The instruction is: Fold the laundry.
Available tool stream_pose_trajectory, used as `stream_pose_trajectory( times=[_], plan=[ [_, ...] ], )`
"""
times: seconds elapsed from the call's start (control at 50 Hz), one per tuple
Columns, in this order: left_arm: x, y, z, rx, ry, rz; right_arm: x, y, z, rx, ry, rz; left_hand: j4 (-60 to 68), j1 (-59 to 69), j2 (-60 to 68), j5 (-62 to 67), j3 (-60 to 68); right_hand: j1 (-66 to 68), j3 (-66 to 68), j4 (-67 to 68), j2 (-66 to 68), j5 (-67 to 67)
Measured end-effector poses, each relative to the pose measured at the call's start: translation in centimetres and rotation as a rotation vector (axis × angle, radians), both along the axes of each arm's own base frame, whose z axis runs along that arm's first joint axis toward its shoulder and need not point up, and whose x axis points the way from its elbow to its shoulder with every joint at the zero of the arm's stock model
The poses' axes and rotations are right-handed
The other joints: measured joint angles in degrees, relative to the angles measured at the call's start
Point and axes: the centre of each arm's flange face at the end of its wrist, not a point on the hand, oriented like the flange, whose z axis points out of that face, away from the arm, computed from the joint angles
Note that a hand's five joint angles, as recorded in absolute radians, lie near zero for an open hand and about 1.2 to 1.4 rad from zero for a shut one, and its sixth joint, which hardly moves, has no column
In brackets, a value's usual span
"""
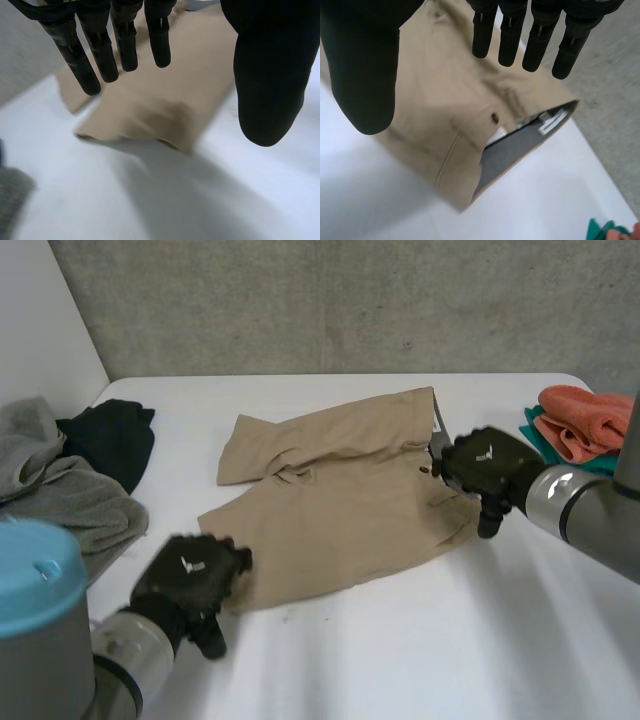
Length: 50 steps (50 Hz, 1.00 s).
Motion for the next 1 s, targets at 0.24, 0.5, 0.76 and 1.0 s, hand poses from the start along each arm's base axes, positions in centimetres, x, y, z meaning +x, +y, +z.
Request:
stream_pose_trajectory(
  times=[0.24, 0.5, 0.76, 1.0],
  plan=[
    [-1.1, -1.2, -3.7, 0.060, 0.042, 0.011, -1.2, -2.8, -6.2, -0.041, -0.007, 0.001, 4.0, 3.3, 3.8, 3.8, 3.8, 5.7, 5.9, 5.9, 7.2, 5.6],
    [-2.4, -3.3, -4.4, -0.052, 0.011, 0.011, -0.2, -3.7, -8.4, -0.062, -0.043, 0.011, 5.4, 4.8, 5.3, 5.3, 5.2, 37.8, 44.5, 44.7, 45.4, 43.1],
    [-3.9, -4.6, -5.9, -0.159, -0.071, -0.031, 0.1, -3.0, -7.4, -0.037, -0.099, -0.007, 22.0, 23.1, 22.2, 21.5, 22.1, 37.8, 44.8, 45.1, 45.4, 43.5],
    [-4.2, -7.4, -4.1, -0.406, -0.130, 0.052, -0.1, -1.5, -4.9, 0.031, -0.129, -0.033, 45.9, 43.3, 45.7, 43.5, 45.4, 37.8, 44.8, 45.1, 45.4, 43.5]
  ],
)
